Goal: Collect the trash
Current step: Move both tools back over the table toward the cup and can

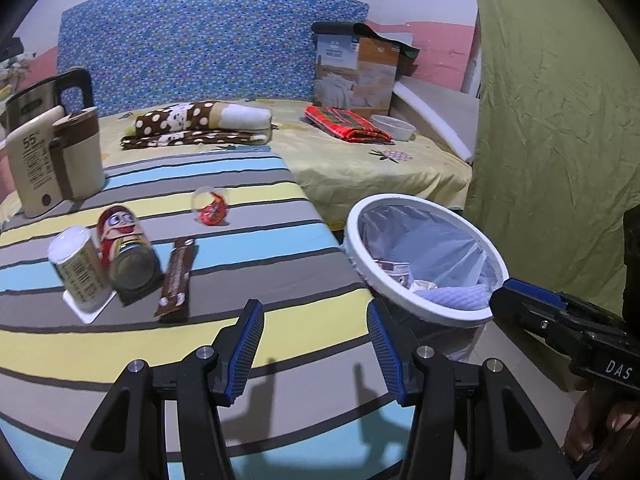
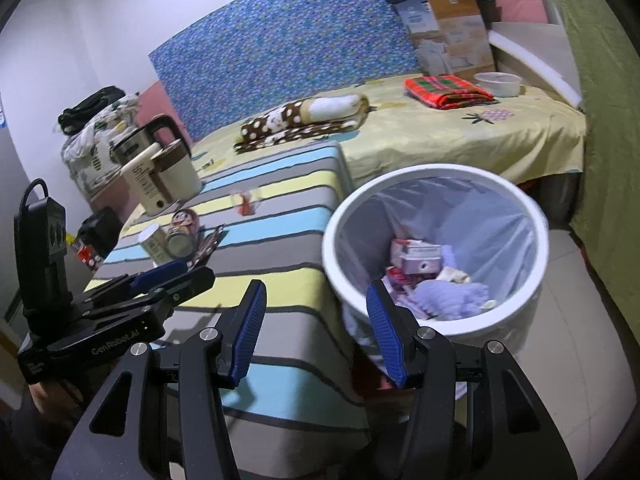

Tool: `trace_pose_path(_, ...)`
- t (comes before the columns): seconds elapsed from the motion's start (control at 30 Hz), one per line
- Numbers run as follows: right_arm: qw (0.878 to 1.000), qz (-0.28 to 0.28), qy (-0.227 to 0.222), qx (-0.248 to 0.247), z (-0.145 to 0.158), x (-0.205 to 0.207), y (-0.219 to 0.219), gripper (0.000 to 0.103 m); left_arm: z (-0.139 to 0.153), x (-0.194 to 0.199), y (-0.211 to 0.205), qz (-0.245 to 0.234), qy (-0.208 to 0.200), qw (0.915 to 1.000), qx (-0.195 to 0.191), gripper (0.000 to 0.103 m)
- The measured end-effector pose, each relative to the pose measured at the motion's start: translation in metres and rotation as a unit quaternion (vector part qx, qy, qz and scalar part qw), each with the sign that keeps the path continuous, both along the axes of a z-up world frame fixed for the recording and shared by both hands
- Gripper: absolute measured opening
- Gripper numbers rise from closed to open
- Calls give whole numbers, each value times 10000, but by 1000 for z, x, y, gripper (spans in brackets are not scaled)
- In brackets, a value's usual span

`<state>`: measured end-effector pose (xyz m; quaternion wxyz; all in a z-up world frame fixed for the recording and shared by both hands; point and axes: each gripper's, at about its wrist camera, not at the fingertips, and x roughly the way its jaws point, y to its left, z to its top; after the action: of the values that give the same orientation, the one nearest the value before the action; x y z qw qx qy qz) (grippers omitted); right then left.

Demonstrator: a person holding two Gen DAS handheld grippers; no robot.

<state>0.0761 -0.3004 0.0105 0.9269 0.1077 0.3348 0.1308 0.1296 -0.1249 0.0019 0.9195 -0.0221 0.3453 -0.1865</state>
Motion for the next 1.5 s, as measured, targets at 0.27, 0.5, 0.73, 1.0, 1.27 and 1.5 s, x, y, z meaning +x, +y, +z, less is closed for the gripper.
trace_pose_path(0.27,9995,298,48,28,-2,3,20,54,-4,-10,25,295,-27,9995,52,53)
trace_pose_path(0.5,9988,488,82,7,-3,6,38,54,-6,-12,49,663,-29,9977,103,53)
trace_pose_path(0.73,9976,681,137,-27,-5,9,54,54,-10,-10,77,1072,18,9941,157,53)
trace_pose_path(1.0,9959,883,157,-121,-4,15,72,54,-11,-8,102,1419,5,9896,230,53)
trace_pose_path(1.27,9933,1129,163,-207,-3,27,95,54,-11,-5,129,1689,-13,9854,221,53)
trace_pose_path(1.5,9910,1296,239,-239,-5,37,113,54,-13,12,156,1843,27,9826,214,57)
